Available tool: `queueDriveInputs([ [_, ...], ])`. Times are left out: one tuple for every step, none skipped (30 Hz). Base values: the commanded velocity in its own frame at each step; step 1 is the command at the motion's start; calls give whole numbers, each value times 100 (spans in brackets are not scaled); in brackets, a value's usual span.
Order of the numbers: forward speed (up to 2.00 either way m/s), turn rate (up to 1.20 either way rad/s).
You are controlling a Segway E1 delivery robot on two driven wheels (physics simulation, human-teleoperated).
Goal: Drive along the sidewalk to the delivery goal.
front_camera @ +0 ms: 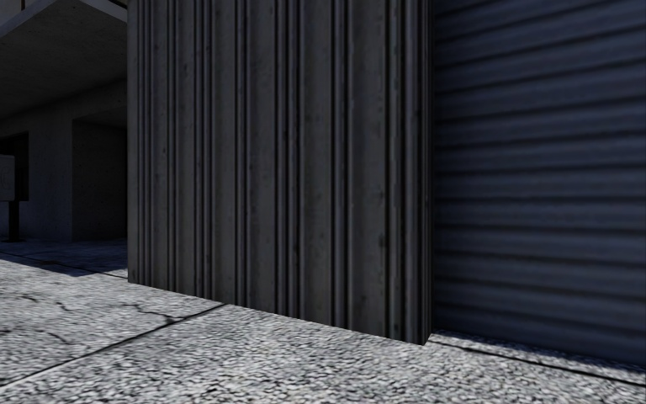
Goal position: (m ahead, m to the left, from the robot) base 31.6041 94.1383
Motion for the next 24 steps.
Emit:
queueDriveInputs([
  [0,0],
  [0,0],
  [0,0],
  [0,0],
  [0,0],
  [0,0],
  [0,0],
  [0,0],
  [0,0],
  [0,0],
  [0,0],
  [0,0],
  [0,0],
  [0,0],
  [0,0],
  [0,0],
  [0,0],
  [0,0],
  [0,0],
  [0,0],
  [0,0],
  [0,0],
  [0,0],
  [0,0],
])
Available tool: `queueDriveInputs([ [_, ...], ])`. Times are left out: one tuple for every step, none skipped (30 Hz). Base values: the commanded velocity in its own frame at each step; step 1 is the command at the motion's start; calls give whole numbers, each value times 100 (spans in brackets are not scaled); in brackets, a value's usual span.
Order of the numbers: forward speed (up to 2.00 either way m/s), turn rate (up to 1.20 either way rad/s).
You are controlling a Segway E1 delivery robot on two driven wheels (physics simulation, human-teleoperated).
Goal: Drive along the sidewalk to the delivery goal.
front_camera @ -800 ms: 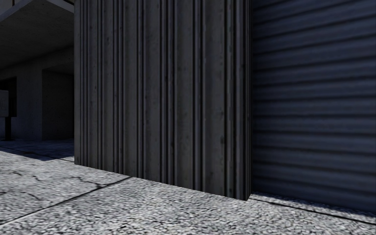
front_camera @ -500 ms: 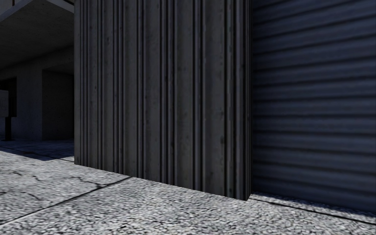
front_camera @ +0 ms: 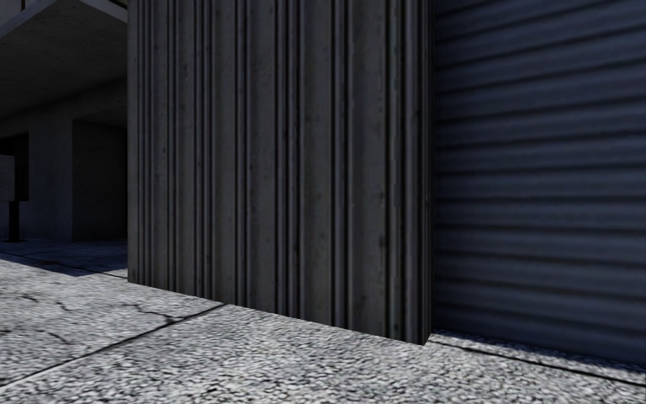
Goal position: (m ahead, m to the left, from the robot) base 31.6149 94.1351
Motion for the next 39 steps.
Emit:
queueDriveInputs([
  [0,0],
  [0,0],
  [0,0],
  [0,0],
  [0,0],
  [0,0],
  [0,13],
  [0,31],
  [0,41],
  [0,46],
  [0,46],
  [0,48],
  [0,48],
  [0,48],
  [0,48],
  [0,48],
  [0,48],
  [0,48],
  [0,48],
  [0,48],
  [0,48],
  [0,48],
  [0,48],
  [0,48],
  [0,48],
  [0,48],
  [0,48],
  [0,48],
  [0,48],
  [0,48],
  [0,48],
  [0,48],
  [0,48],
  [0,48],
  [0,48],
  [0,48],
  [0,48],
  [0,48],
  [0,48],
])
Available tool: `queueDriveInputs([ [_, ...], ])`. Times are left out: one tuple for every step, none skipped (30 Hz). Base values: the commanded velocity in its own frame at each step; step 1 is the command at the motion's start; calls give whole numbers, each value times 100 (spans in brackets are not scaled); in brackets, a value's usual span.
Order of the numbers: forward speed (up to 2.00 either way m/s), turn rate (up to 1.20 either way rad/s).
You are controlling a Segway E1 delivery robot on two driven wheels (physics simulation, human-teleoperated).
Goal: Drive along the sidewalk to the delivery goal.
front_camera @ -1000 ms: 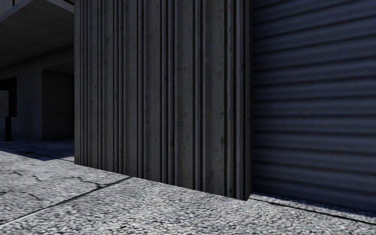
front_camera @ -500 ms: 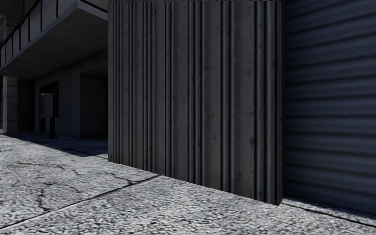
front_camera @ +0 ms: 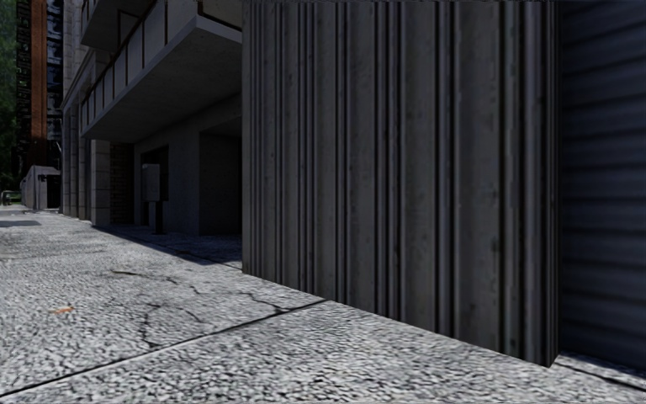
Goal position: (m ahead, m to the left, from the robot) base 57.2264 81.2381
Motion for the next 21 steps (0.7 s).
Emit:
queueDriveInputs([
  [0,48],
  [0,48],
  [0,48],
  [0,48],
  [0,48],
  [0,48],
  [0,48],
  [0,48],
  [0,48],
  [0,48],
  [0,48],
  [0,48],
  [0,46],
  [0,40],
  [0,38],
  [0,38],
  [0,38],
  [0,38],
  [0,38],
  [0,38],
  [0,38],
])
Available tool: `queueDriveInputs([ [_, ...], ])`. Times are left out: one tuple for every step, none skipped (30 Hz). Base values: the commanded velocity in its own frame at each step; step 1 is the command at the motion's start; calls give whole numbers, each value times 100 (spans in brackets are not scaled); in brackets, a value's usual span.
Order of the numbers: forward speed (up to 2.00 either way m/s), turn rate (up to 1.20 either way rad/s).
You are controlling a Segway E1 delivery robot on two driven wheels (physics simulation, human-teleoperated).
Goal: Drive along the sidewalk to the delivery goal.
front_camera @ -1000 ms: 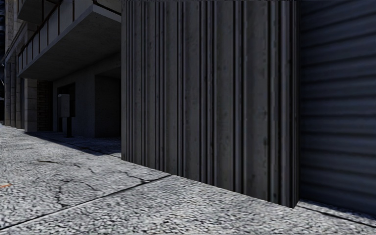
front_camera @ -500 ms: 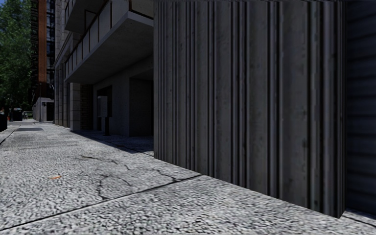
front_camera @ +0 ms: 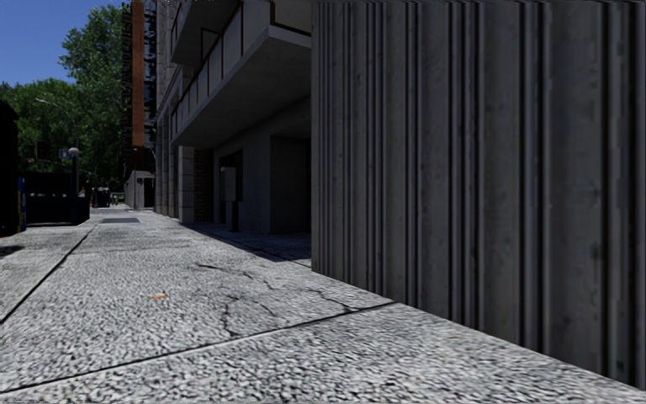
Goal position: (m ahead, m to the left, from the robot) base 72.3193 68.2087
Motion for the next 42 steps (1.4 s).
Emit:
queueDriveInputs([
  [0,38],
  [0,38],
  [0,38],
  [0,38],
  [0,38],
  [0,38],
  [0,38],
  [0,38],
  [0,38],
  [0,38],
  [0,41],
  [0,53],
  [0,59],
  [0,58],
  [0,50],
  [0,47],
  [0,46],
  [0,46],
  [0,46],
  [0,45],
  [0,45],
  [0,45],
  [0,45],
  [0,44],
  [0,44],
  [0,37],
  [2,30],
  [22,26],
  [45,23],
  [66,22],
  [77,22],
  [84,22],
  [95,22],
  [104,22],
  [108,22],
  [109,22],
  [109,20],
  [109,18],
  [109,18],
  [109,17],
  [110,17],
  [111,17],
])
